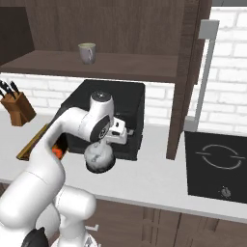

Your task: Pick the kettle from the counter and place it on the tray. Then pick the mug from the cabinet and place it on the tray. Then close the cabinet doors.

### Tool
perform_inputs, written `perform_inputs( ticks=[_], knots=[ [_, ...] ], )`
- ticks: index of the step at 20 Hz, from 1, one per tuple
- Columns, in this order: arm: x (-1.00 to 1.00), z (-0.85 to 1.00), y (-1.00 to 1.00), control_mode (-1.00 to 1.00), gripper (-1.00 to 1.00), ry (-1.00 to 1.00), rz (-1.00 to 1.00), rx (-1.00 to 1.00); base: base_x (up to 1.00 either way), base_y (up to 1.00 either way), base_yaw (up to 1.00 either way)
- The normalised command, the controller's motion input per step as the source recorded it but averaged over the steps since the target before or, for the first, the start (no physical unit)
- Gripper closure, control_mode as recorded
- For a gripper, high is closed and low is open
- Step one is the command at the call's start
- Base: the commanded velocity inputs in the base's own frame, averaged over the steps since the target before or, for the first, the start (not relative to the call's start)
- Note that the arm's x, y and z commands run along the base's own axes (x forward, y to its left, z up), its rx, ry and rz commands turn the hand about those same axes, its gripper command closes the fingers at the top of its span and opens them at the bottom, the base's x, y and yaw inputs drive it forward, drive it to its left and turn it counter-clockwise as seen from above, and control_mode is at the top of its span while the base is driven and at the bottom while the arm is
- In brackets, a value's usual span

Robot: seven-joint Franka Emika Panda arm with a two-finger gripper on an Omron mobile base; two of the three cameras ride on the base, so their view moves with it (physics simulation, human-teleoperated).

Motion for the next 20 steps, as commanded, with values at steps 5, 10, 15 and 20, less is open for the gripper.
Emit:
perform_inputs(
  ticks=[5, 10, 15, 20],
  knots=[
    [0.11, 0.00, 0.84, -1.00, 1.00, 0.00, 0.01, 0.00, 0.00, 0.00, 0.00],
    [0.22, 0.00, 0.86, -1.00, 1.00, 0.00, 0.02, 0.01, 0.00, 0.00, 0.00],
    [0.32, 0.00, 0.82, -1.00, 1.00, 0.00, 0.05, 0.06, 0.00, 0.00, 0.00],
    [0.26, 0.00, 0.79, -1.00, 1.00, 0.00, 0.08, 0.07, 0.00, 0.00, 0.00]
  ],
)
